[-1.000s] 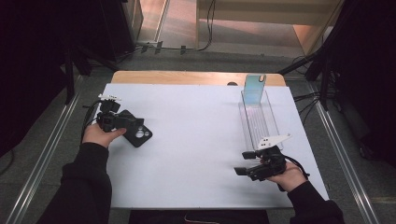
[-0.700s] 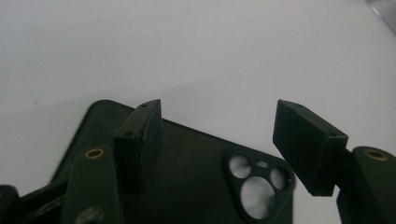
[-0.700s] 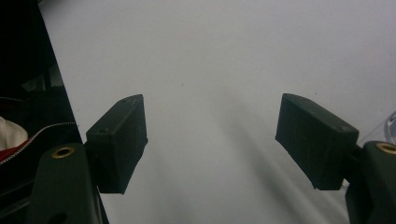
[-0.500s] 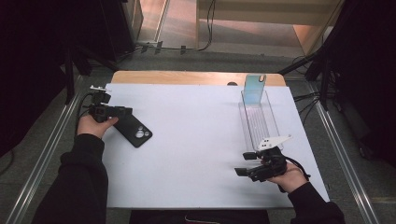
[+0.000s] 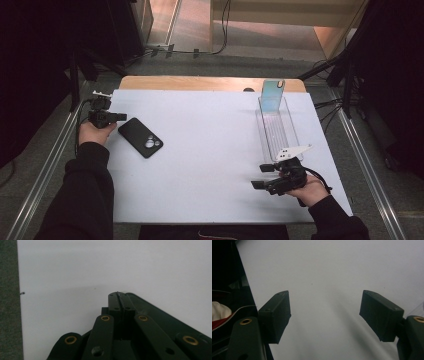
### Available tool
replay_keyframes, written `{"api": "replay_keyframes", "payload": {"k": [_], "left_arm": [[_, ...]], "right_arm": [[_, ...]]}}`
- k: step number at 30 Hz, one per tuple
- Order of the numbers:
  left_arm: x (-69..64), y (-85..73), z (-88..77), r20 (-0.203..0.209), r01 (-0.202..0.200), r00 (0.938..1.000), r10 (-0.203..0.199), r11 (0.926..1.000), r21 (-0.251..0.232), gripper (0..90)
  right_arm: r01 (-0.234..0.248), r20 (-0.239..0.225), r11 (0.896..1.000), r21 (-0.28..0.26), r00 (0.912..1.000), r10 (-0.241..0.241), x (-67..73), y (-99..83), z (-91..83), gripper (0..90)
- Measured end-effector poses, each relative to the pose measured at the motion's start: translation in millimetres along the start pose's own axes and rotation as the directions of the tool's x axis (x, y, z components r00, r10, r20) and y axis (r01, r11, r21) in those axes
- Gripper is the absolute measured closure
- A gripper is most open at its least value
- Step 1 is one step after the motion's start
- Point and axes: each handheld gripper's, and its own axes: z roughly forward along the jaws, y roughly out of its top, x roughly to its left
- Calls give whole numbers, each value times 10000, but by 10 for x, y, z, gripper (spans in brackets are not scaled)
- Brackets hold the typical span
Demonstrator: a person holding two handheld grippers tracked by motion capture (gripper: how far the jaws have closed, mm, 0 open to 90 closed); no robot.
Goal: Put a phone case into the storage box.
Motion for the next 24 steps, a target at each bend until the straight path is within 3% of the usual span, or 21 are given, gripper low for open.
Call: {"api": "replay_keyframes", "payload": {"k": [7,15,24], "left_arm": [[67,-64,30,-33,85,10000,-85,9998,206,900],[-9,-191,-31,46,-450,9990,448,9976,526,900],[-123,-374,-130,547,-1054,9933,1017,9919,703,900]], "right_arm": [[-5,-5,10000,16,10000,5,-8,3,6,228],[-2,27,10000,10,10000,2,-2,0,0,228],[41,6,10000,-14,10000,-41,14,11,7,228]]}}
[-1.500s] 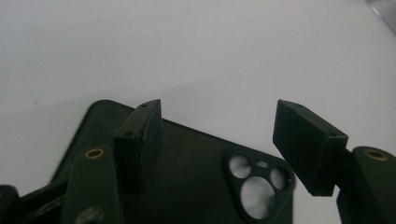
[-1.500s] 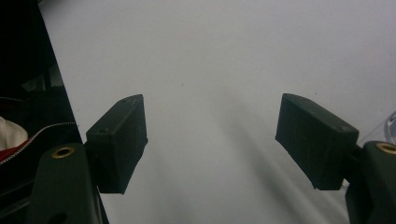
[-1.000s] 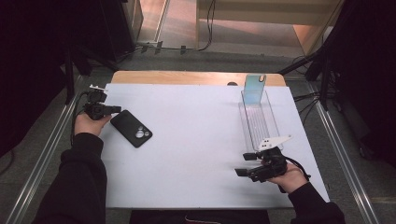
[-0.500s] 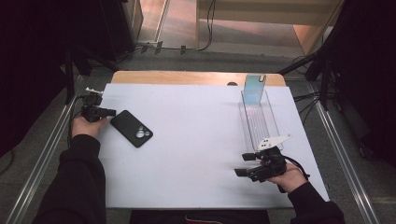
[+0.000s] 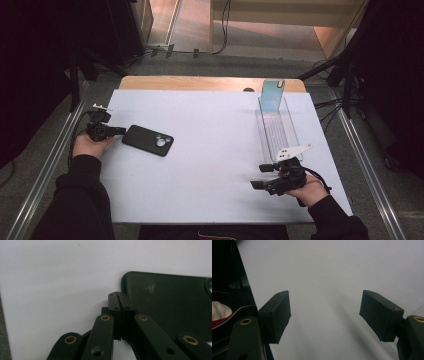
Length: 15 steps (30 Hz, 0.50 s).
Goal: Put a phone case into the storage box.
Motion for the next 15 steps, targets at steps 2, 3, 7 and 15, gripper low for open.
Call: {"api": "replay_keyframes", "payload": {"k": [2,3,7,15], "left_arm": [[-51,-32,-2,127,-309,9994,309,9995,-23,900],[-78,-47,-5,125,-356,9993,357,9994,-22,900],[-199,-91,-21,307,-621,9976,615,9979,204,900],[-377,-217,-50,760,-792,9941,771,9966,248,900]], "right_arm": [[-13,6,10000,0,10000,13,5,0,0,228],[-4,17,10000,16,10000,4,5,0,1,228],[-2,44,10000,-4,10000,2,-6,-2,-3,228],[49,32,10000,-50,10000,-49,-4,3,-5,229]]}}
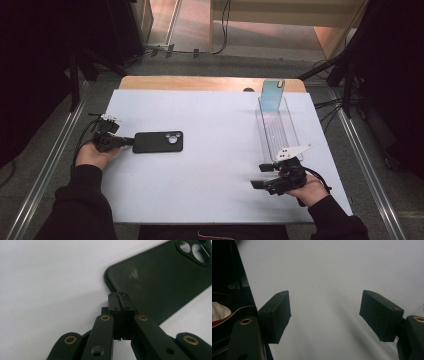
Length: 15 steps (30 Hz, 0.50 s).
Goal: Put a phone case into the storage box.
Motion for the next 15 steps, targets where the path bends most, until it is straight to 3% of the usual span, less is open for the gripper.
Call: {"api": "replay_keyframes", "payload": {"k": [15], "left_arm": [[-357,-95,51,853,-524,9950,518,9986,51,899]], "right_arm": [[-6,-8,10000,23,10000,6,11,-6,5,229]]}}
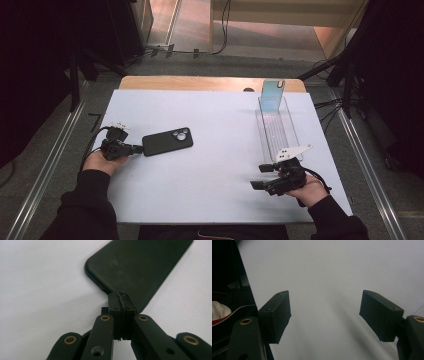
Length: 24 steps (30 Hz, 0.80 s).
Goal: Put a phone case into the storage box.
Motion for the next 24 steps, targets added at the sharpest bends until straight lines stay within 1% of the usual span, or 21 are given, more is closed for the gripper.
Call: {"api": "replay_keyframes", "payload": {"k": [1,2,4,7,9,18,20,22,24], "left_arm": [[-22,0,8,98,-54,9999,53,10000,47,898],[-53,-1,23,139,-71,9999,71,10000,-8,898],[-110,9,41,188,-290,9994,289,9995,85,898],[-195,31,76,384,-493,9981,490,9988,66,897],[-245,49,103,516,-515,9973,513,9987,15,895],[-360,110,193,854,-591,9946,594,9982,-67,881],[-357,114,190,893,-633,9940,634,9980,-34,880],[-341,108,174,915,-591,9940,595,9982,-71,862],[-350,100,127,1102,-607,9919,628,9979,-225,813]], "right_arm": [[4,-2,10000,-2,10000,-4,0,0,0,229],[35,2,10000,13,10000,-35,0,0,0,229],[27,11,10000,39,10000,-27,2,1,-1,229],[53,0,10000,21,10000,-53,1,1,-1,229],[52,1,10000,23,10000,-52,2,1,-2,229],[62,-4,10000,29,10000,-62,0,0,-1,230],[61,-4,10000,18,10000,-61,-1,0,-2,230],[37,-5,10000,-4,10000,-37,-3,-1,-6,230],[20,33,10000,5,10000,-20,-8,-4,-13,230]]}}
